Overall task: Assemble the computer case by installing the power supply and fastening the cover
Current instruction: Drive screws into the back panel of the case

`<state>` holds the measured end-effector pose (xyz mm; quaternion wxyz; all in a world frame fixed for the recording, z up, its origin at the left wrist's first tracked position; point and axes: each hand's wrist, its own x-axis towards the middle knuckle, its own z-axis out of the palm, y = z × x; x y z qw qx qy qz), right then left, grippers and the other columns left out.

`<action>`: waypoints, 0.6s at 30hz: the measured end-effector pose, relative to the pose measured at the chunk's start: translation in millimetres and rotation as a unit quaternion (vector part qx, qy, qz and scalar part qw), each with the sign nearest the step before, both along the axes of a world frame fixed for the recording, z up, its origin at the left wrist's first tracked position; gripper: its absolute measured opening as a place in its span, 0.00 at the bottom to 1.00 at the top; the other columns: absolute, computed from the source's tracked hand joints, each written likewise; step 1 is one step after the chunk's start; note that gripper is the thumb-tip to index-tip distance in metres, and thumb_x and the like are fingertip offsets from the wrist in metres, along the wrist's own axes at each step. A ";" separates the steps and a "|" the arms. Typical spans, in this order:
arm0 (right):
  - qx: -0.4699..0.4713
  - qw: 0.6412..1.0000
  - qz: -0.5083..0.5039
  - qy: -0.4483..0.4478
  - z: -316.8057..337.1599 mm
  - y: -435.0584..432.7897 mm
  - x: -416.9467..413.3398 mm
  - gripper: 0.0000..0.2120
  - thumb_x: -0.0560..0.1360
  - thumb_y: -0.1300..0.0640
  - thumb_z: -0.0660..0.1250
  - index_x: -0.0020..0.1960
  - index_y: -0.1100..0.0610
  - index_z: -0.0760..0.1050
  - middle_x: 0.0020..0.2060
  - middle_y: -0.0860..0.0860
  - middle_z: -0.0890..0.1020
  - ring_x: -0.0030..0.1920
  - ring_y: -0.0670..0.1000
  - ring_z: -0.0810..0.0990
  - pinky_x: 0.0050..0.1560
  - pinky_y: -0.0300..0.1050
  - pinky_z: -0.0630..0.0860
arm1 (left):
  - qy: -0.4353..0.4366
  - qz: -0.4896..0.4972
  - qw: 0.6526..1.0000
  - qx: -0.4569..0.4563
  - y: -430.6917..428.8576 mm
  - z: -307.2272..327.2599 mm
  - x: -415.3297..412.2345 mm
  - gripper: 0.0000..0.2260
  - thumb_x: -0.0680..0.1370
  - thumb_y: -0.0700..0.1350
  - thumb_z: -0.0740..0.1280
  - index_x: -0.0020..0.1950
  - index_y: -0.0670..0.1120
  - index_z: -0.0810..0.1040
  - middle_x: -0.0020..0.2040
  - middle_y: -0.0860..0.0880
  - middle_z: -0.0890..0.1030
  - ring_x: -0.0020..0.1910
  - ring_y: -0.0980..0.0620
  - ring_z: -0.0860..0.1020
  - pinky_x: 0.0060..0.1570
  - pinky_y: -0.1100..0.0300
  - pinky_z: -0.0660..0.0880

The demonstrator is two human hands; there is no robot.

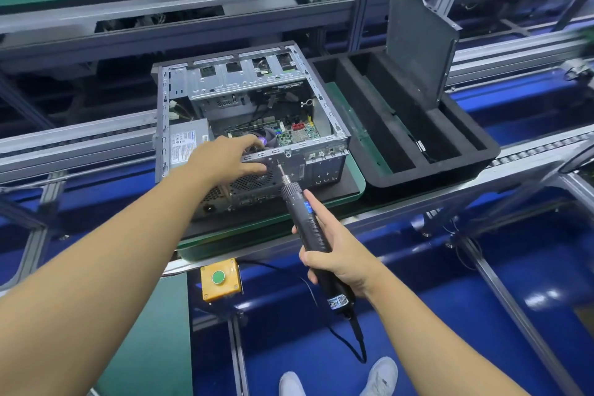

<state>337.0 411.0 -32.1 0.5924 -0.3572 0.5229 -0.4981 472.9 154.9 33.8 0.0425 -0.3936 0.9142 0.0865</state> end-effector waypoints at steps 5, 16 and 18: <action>0.005 1.000 -0.007 0.002 -1.5 -0.4 4.7 0.46 0.73 0.66 0.70 0.76 0.25 0.59 0.62 0.53 0.79 0.34 0.54 0.76 0.37 0.49 0.81 | 0.109 -0.031 0.990 0.083 4.1 -4.0 -1.2 0.16 0.78 0.55 0.70 0.65 0.55 0.76 0.61 0.50 0.81 0.60 0.46 0.77 0.55 0.51 0.74; 0.012 1.000 0.001 0.009 -2.3 -2.2 6.1 0.46 0.73 0.65 0.70 0.75 0.24 0.58 0.62 0.51 0.79 0.32 0.54 0.77 0.38 0.49 0.81 | 0.125 -0.072 0.985 0.095 10.7 0.7 -15.6 0.21 0.76 0.42 0.66 0.70 0.53 0.76 0.49 0.51 0.81 0.38 0.57 0.75 0.42 0.57 0.71; 0.012 1.000 0.000 0.011 -2.5 -1.2 5.9 0.46 0.73 0.65 0.70 0.75 0.24 0.58 0.62 0.51 0.79 0.33 0.54 0.77 0.38 0.49 0.81 | 0.135 -0.066 0.986 0.067 11.4 -3.1 -12.9 0.22 0.75 0.44 0.68 0.69 0.53 0.77 0.52 0.51 0.83 0.42 0.53 0.78 0.45 0.57 0.74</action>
